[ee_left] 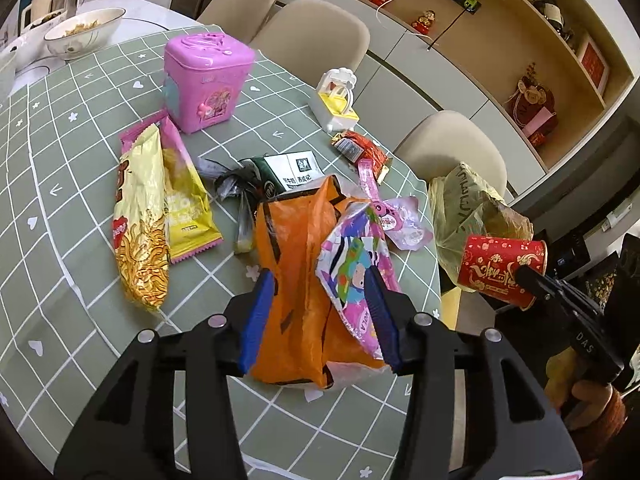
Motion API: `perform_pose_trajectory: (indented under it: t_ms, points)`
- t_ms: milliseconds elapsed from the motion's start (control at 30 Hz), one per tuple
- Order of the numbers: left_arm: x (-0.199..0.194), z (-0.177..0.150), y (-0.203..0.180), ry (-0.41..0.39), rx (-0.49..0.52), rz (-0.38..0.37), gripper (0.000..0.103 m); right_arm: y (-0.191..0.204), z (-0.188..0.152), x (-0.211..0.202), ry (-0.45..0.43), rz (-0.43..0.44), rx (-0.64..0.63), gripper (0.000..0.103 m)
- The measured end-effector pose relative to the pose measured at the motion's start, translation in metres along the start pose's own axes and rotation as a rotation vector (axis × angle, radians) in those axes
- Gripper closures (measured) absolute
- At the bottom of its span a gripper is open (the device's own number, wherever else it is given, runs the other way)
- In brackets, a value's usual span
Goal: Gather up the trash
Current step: 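Grasp the pink-and-orange wrapper with the left tool while the right tool holds the red cup, then carry the wrapper and red cup to the bin and release both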
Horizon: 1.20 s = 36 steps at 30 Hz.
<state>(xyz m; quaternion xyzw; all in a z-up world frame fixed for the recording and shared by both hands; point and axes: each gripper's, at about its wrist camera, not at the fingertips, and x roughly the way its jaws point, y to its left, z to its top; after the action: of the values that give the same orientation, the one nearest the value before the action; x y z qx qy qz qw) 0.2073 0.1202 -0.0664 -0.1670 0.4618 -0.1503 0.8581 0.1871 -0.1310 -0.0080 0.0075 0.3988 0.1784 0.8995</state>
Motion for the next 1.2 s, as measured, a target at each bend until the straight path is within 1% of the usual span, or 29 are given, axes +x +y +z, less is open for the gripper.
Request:
perform_pose_trajectory:
  t_ms: [133, 167, 200, 233, 300, 367, 433, 500, 567, 633, 767, 833, 900, 1033, 1133, 1200]
  points:
    - [0.015, 0.004, -0.011, 0.008, 0.019, 0.02, 0.059, 0.0, -0.004, 0.002, 0.011, -0.003, -0.002, 0.098]
    - [0.017, 0.005, -0.014, 0.007, 0.034, 0.034, 0.066, 0.0, -0.004, 0.002, 0.012, -0.004, -0.004, 0.098]
    - [0.02, 0.006, -0.018, 0.005, 0.054, 0.066, 0.099, 0.0, -0.005, 0.001, 0.013, -0.006, -0.007, 0.098]
    - [0.018, 0.008, -0.022, -0.001, 0.071, 0.094, 0.101, 0.001, -0.004, -0.002, 0.008, -0.012, -0.013, 0.098]
    - [0.005, 0.012, -0.026, -0.037, 0.08, 0.08, 0.101, 0.001, -0.002, -0.01, -0.008, -0.02, -0.026, 0.098]
    - [-0.016, 0.019, -0.032, -0.091, 0.097, 0.089, 0.101, 0.0, 0.0, -0.016, -0.022, -0.027, -0.038, 0.098]
    - [-0.031, 0.028, -0.035, -0.125, 0.098, 0.085, 0.101, -0.002, 0.004, -0.02, -0.03, -0.026, -0.038, 0.098]
    - [-0.043, 0.038, -0.039, -0.136, 0.108, 0.055, 0.101, -0.005, 0.008, -0.025, -0.042, -0.024, -0.036, 0.098]
    - [-0.048, 0.043, -0.043, -0.154, 0.13, 0.06, 0.1, -0.008, 0.012, -0.028, -0.051, -0.017, -0.039, 0.098]
    - [-0.044, 0.044, -0.043, -0.137, 0.137, 0.06, 0.1, -0.01, 0.014, -0.029, -0.052, -0.012, -0.043, 0.098]
    - [-0.022, 0.033, -0.024, -0.078, 0.076, 0.055, 0.1, -0.015, 0.011, -0.026, -0.039, 0.014, -0.029, 0.098]
    - [-0.015, 0.026, -0.014, -0.06, 0.049, 0.075, 0.1, -0.016, 0.009, -0.024, -0.032, 0.019, -0.028, 0.098]
    - [-0.014, 0.023, -0.009, -0.06, 0.043, 0.092, 0.1, -0.016, 0.007, -0.021, -0.024, 0.025, -0.027, 0.098]
    - [-0.018, 0.024, -0.002, -0.073, 0.022, 0.093, 0.1, -0.018, 0.004, -0.017, -0.009, 0.028, -0.022, 0.098]
    - [-0.023, 0.027, -0.004, -0.098, 0.032, 0.085, 0.1, -0.02, 0.003, -0.015, -0.008, 0.029, -0.019, 0.098]
    - [-0.03, 0.029, -0.014, -0.133, 0.057, 0.091, 0.1, -0.022, 0.004, -0.016, -0.011, 0.027, -0.021, 0.098]
